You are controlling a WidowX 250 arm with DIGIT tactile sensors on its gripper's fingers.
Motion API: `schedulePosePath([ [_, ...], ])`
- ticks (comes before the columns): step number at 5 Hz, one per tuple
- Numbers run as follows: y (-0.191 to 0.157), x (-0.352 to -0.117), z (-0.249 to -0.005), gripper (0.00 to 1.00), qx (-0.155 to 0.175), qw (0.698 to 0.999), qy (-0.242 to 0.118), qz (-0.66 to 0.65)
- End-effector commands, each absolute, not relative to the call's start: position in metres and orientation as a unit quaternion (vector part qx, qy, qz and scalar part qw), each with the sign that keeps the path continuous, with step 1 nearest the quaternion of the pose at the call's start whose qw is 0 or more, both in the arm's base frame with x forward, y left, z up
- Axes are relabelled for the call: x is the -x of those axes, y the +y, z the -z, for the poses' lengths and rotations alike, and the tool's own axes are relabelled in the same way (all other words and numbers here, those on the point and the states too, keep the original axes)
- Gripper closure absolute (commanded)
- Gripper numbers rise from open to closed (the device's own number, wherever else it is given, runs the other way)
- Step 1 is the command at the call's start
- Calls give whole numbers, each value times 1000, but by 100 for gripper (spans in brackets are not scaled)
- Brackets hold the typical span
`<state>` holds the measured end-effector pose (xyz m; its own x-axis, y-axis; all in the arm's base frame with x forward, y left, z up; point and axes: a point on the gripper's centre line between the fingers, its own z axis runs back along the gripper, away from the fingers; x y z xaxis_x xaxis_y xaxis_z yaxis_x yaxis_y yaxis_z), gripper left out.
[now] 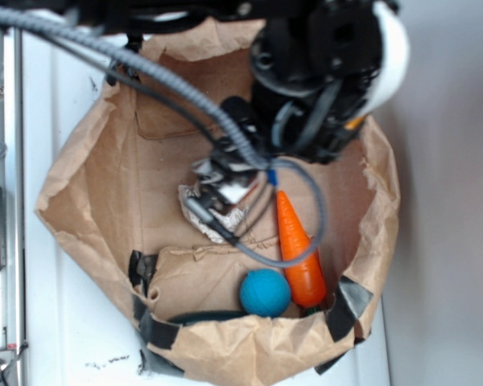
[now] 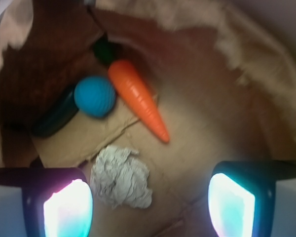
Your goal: Grab the white paper.
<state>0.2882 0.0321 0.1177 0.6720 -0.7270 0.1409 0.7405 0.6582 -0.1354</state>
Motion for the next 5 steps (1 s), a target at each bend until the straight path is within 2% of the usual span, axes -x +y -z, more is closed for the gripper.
schedulePosePath([
  [1,39,-256,-105,0,45,901,-30,430],
  [2,28,-248,-85,0,40,894,-31,444],
  [3,8,-254,-71,0,48,895,-34,442],
  [4,-13,-265,-50,0,26,900,-41,434],
  [5,-7,-224,-38,0,4,899,-34,436],
])
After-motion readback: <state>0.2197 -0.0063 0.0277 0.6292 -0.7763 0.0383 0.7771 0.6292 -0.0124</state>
